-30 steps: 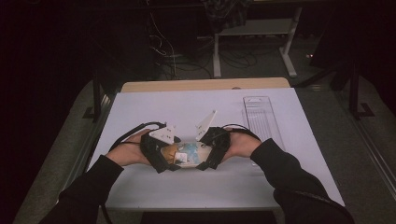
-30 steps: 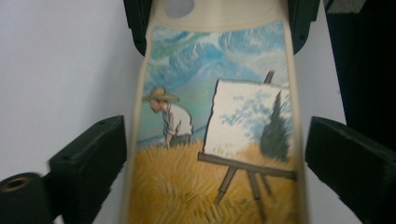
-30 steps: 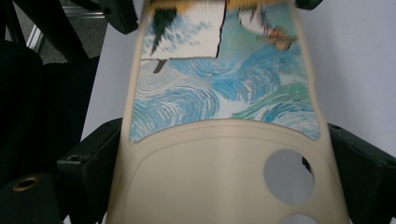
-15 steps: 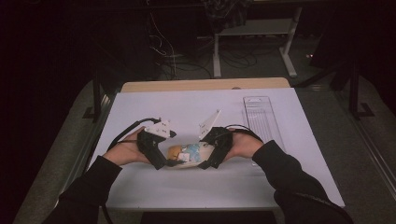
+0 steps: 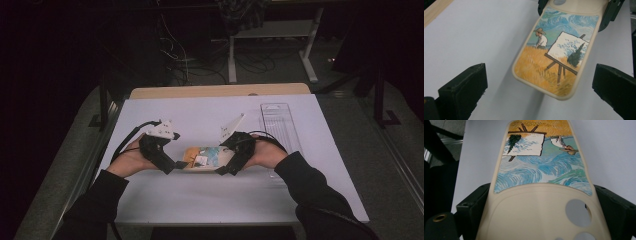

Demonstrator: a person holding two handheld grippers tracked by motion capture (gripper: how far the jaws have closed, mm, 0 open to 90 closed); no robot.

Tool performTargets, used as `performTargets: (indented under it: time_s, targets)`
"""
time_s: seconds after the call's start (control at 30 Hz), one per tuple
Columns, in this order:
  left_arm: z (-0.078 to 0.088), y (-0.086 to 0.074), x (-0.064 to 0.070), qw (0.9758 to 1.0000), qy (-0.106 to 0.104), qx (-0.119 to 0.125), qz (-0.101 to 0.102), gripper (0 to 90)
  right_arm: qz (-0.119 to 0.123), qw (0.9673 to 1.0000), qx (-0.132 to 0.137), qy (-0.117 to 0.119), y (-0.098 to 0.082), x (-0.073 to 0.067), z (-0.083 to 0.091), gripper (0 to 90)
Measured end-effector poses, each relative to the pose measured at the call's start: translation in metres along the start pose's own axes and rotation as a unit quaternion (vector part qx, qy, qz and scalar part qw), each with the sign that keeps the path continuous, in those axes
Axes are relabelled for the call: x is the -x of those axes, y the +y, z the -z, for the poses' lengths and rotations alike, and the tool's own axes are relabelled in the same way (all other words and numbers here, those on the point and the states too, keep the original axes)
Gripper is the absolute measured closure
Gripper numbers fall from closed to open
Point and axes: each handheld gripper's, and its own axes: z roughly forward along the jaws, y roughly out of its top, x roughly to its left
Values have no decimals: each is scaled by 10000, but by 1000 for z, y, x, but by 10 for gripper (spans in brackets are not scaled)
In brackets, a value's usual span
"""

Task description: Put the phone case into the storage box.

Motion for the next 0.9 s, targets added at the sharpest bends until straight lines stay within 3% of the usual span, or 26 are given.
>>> performTargets:
  time_s: [0.1, 0.23, 0.5, 0.63, 0.83, 0.9]
  targets:
    - [3, -1, -2, 9999, 129, 5, -11, 0, -129, 9999, 78, -83, -2, 2, 3, 94]
    - [5, -3, -4, 9994, 238, 167, 195, 0, -265, 9993, 116, -243, -5, 5, 5, 94]
    - [-1, -11, -4, 9975, 437, 230, 505, 0, -662, 9963, 333, -426, -15, 11, 5, 94]
    - [-4, -15, -5, 9948, 496, 455, 769, 0, -846, 9946, 383, -468, -19, 11, 3, 94]
    - [-13, -20, 2, 9939, 600, 437, 820, 0, -1197, 9905, 345, -583, -22, 9, 0, 94]
    - [-17, -24, 4, 9936, 643, 411, 835, 0, -1067, 9916, 311, -661, -24, 10, -1, 95]
